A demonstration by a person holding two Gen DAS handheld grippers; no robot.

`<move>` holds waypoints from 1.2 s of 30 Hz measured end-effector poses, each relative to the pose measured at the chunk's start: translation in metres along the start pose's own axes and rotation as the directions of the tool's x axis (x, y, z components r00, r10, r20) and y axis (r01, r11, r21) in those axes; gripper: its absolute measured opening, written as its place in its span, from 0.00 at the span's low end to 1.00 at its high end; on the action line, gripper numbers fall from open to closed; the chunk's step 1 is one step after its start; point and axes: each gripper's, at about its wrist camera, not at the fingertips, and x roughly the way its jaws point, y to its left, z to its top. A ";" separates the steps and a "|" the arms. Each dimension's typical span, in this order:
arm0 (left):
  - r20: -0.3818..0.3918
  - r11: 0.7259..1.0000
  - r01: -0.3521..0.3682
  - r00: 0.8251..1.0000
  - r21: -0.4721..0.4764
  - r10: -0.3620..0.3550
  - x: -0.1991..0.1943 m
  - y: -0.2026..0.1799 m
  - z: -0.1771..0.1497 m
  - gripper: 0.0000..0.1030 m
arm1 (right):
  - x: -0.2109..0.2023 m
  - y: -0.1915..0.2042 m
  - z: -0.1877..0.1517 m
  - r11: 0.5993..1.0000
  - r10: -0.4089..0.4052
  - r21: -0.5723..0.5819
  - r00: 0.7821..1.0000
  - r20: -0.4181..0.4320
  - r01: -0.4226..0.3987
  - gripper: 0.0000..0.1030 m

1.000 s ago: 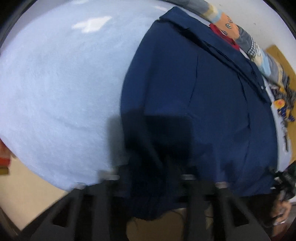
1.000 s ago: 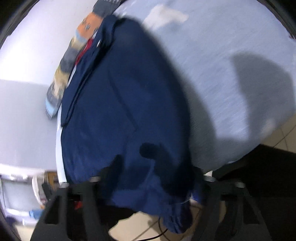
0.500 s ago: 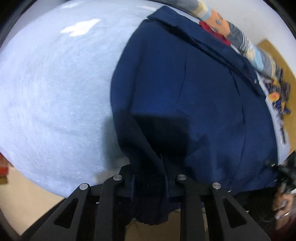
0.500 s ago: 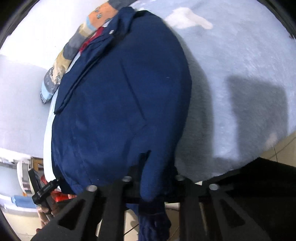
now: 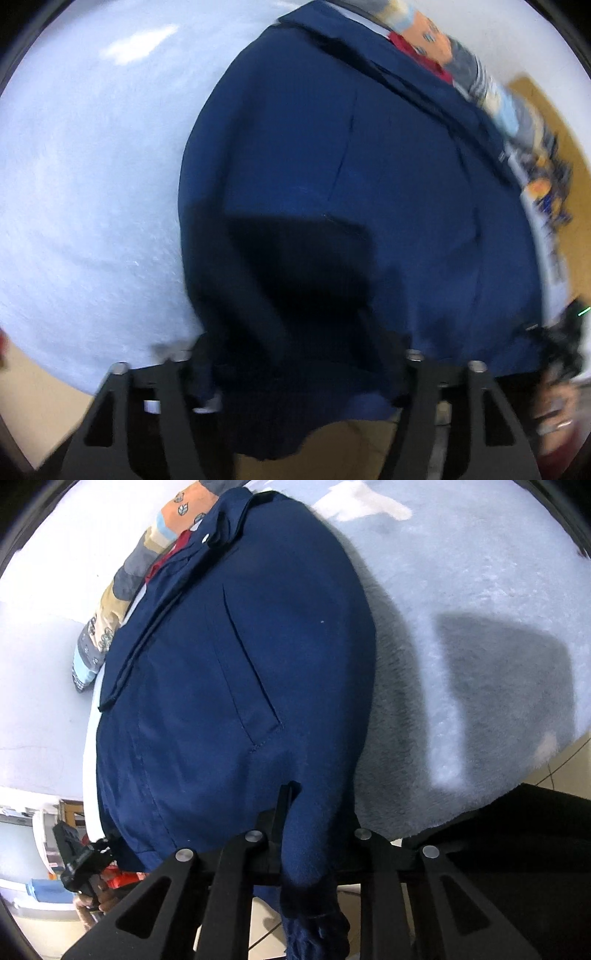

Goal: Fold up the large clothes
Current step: 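Lift the hem with both tools and carry it toward the red collar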

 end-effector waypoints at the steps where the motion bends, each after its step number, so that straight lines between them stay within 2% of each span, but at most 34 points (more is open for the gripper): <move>1: 0.009 1.000 -0.023 1.000 0.006 0.023 -0.001 0.000 0.000 0.35 | 0.000 0.003 0.000 1.000 -0.009 -0.016 1.000 0.004 0.009 0.12; 2: 0.017 1.000 0.001 1.000 -0.025 -0.001 -0.005 0.007 0.001 0.20 | -0.002 0.008 -0.001 0.999 -0.011 -0.041 1.000 0.011 0.012 0.11; 4: 0.030 0.995 0.064 0.998 -0.072 -0.062 -0.009 0.014 0.000 0.20 | -0.005 0.016 -0.004 0.997 -0.021 -0.077 0.999 0.027 0.023 0.10; 6: 0.057 0.995 0.089 0.995 -0.052 -0.086 -0.017 0.010 -0.003 0.19 | -0.009 0.017 -0.006 0.997 0.004 -0.076 0.999 0.035 -0.001 0.09; 10: 0.110 0.987 0.158 0.981 0.023 -0.160 -0.034 -0.011 -0.010 0.18 | -0.024 0.017 -0.010 0.992 0.111 -0.060 0.992 0.055 -0.108 0.08; 13: 0.144 0.976 0.217 0.965 0.025 -0.218 -0.044 -0.012 -0.014 0.18 | -0.035 0.020 -0.011 0.979 0.194 -0.070 0.979 0.067 -0.190 0.08; 16: 0.178 0.963 0.269 0.946 0.027 -0.269 -0.060 -0.003 -0.021 0.18 | -0.047 0.020 -0.010 0.954 0.296 -0.064 0.952 0.079 -0.292 0.07; 21: 0.240 0.943 0.332 0.915 0.007 -0.324 -0.083 0.019 -0.043 0.18 | -0.073 0.019 -0.008 0.882 0.472 -0.074 0.874 0.115 -0.466 0.07; 24: 0.263 0.924 0.383 0.891 -0.003 -0.369 -0.093 0.029 -0.053 0.18 | -0.090 0.022 -0.008 0.862 0.506 -0.109 0.852 0.135 -0.495 0.07; 27: 0.291 0.915 0.403 0.875 0.004 -0.386 -0.101 0.038 -0.067 0.18 | -0.111 0.022 -0.009 0.843 0.536 -0.150 0.832 0.142 -0.517 0.07; 33: 0.336 0.897 0.442 0.845 -0.005 -0.415 -0.117 0.048 -0.085 0.19 | -0.138 0.026 -0.014 0.833 0.544 -0.210 0.828 0.137 -0.513 0.07; 36: 0.358 0.905 0.425 0.843 0.014 -0.402 -0.120 0.038 -0.079 0.19 | -0.147 0.027 -0.010 0.828 0.555 -0.208 0.816 0.162 -0.521 0.07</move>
